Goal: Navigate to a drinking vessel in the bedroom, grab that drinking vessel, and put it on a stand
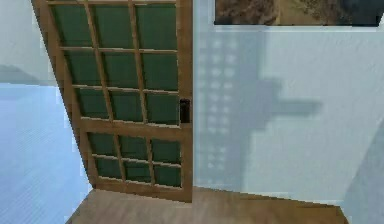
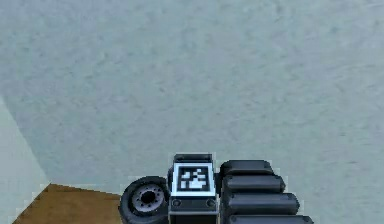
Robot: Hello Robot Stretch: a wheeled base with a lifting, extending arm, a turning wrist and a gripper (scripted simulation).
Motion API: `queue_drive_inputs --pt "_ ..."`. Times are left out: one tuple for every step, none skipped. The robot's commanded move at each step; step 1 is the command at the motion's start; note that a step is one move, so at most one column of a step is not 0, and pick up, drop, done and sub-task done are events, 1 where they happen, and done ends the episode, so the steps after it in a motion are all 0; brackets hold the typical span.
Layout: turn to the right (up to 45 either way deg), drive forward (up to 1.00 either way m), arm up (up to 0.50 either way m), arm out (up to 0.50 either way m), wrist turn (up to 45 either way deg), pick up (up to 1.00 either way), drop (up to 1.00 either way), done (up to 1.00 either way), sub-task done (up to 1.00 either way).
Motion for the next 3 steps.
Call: queue_drive_inputs --pt "-45.0 0.00 0.00 0.00 0.0 0.00 0.00 0.00 0.00" --pt "-27.0 0.00 0.00 0.00 0.0 0.00 0.00 0.00 0.00" --pt "0.0 1.00 0.00 0.00 0.0 0.00 0.00 0.00 0.00"
